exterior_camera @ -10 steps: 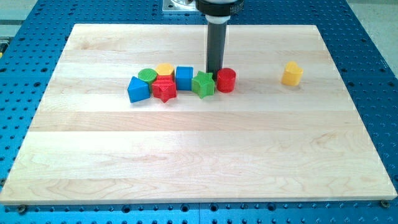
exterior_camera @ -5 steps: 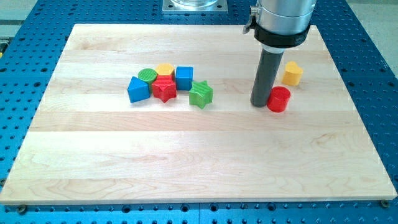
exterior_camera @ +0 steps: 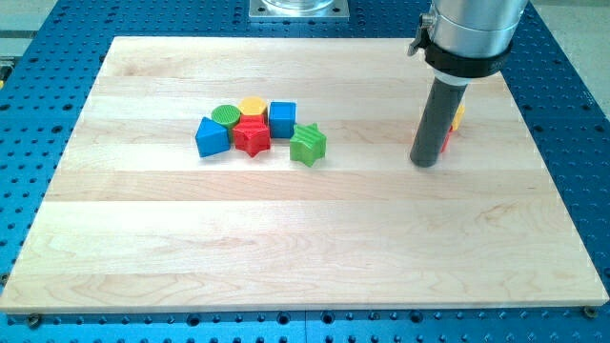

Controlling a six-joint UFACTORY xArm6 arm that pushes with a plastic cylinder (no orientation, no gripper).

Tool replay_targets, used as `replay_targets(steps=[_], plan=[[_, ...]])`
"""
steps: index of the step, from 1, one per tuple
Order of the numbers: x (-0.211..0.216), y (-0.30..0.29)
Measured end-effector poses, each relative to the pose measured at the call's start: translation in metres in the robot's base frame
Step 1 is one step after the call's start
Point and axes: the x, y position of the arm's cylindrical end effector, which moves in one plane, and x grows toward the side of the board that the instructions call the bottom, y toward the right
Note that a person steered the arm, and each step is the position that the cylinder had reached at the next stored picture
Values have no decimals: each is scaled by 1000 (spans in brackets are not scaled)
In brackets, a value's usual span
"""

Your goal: Place the red circle below the yellow heart

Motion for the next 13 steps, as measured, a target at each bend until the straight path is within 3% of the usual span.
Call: replay_targets(steps=[6, 8, 13], plan=[[-47, 52], [-48, -16], [-83, 17]])
